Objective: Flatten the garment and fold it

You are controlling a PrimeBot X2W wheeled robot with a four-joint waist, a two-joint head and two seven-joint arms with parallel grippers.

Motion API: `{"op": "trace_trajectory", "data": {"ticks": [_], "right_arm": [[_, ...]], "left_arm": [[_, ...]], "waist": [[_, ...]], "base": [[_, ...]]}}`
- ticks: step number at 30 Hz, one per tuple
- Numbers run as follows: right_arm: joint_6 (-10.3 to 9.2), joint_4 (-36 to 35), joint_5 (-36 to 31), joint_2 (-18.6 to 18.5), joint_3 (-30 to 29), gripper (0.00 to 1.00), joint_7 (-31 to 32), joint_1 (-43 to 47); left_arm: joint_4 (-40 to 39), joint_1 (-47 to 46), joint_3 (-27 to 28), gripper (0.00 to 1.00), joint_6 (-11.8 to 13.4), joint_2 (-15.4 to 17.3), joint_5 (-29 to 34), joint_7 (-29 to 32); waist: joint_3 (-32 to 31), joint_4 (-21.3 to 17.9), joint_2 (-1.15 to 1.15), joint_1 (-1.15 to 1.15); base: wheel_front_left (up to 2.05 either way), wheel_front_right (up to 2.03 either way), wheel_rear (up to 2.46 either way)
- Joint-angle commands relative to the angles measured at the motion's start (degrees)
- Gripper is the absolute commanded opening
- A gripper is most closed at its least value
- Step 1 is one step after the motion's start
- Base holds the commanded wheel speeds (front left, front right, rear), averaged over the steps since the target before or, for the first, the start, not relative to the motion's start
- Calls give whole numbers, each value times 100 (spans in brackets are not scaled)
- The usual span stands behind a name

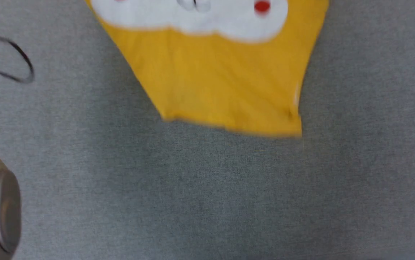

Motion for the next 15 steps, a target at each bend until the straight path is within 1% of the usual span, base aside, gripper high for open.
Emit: {"op": "trace_trajectory", "data": {"ticks": [1, 5, 8, 11, 15], "right_arm": [[-12, 65, -81, 17, 1, 0, -91, -208], [-12, 282, -440, 186, -59, 0, -599, -1120], [-12, 413, -699, 355, -150, 0, -1055, -1655], [-12, 605, -868, 498, -221, 0, -1591, -2057], [-12, 948, -908, 631, -199, 0, -1950, -2100]], "left_arm": [[29, -188, 56, 0, 59, 54, 56, -106], [120, -971, 281, 0, 256, 24, 12, -587], [209, -1418, 376, 0, 292, 65, 25, -967], [283, -1660, 453, 0, 143, 51, -85, -1364], [614, -1446, 451, 0, -67, 43, -213, -1445]], "waist": [[417, -56, 0, -2], [593, -81, 0, -2], [660, -89, 0, -2], [686, -92, 0, -2], [684, -64, 0, -2]], "base": [[0, 0, 0], [0, 0, 0], [0, 0, 0], [0, 0, 0], [0, 0, 0]]}}
